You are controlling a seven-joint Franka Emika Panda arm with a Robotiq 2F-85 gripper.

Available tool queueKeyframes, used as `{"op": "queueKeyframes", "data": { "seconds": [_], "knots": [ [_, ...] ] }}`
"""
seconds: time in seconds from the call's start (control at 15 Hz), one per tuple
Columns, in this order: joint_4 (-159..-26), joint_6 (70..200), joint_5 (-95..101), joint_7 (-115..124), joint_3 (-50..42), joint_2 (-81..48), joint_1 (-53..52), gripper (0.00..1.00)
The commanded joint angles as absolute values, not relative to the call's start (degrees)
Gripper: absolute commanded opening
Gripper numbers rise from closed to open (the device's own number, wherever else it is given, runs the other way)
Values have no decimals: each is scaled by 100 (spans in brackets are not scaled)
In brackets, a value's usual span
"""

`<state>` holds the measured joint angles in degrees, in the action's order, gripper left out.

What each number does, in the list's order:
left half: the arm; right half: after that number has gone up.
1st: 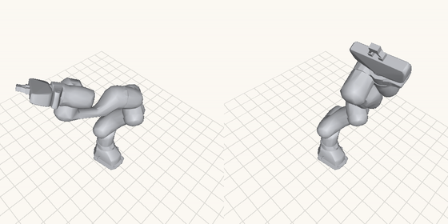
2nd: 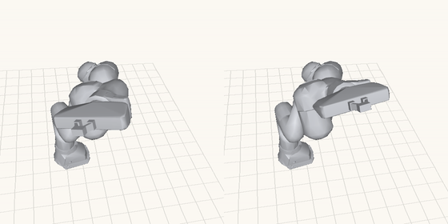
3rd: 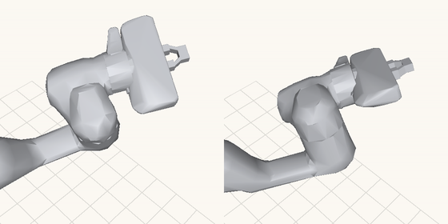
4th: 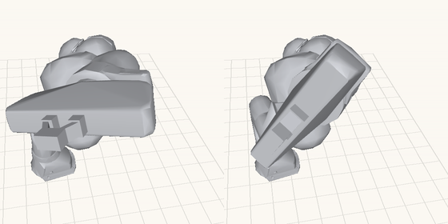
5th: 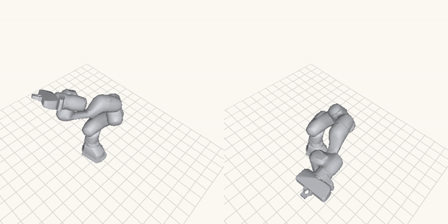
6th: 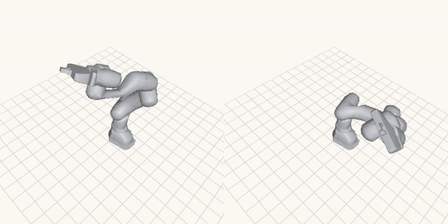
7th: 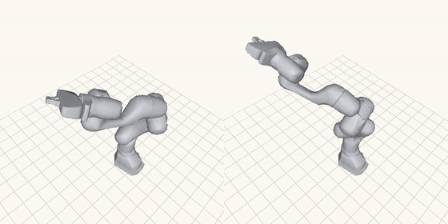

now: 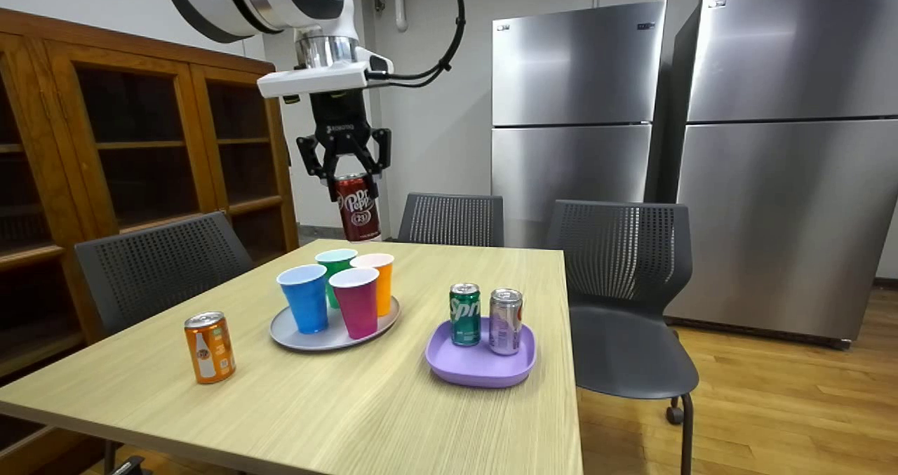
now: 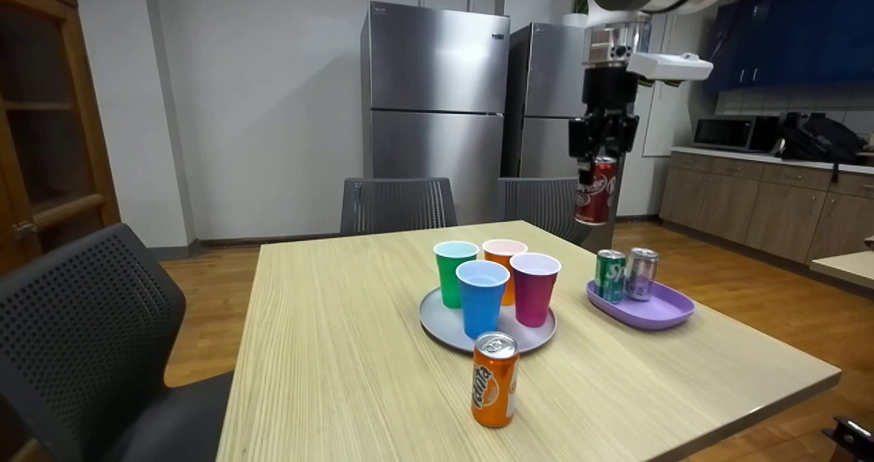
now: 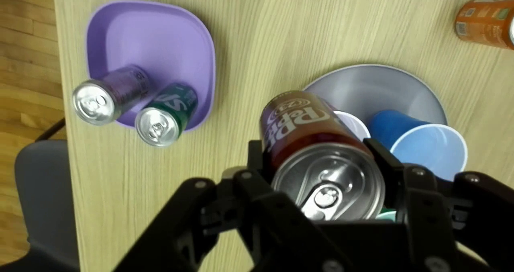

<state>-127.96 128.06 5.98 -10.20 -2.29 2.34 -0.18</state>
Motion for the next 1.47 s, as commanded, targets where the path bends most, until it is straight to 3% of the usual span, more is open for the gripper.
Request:
{"op": "queueKeyframes", "data": {
  "seconds": [0.0, 1.4],
  "knots": [
    [-13128, 12867, 573, -746, -385, 522, 225, 38],
    [-12822, 14119, 66, -543, -1102, -1235, 1080, 38]
  ]
}}
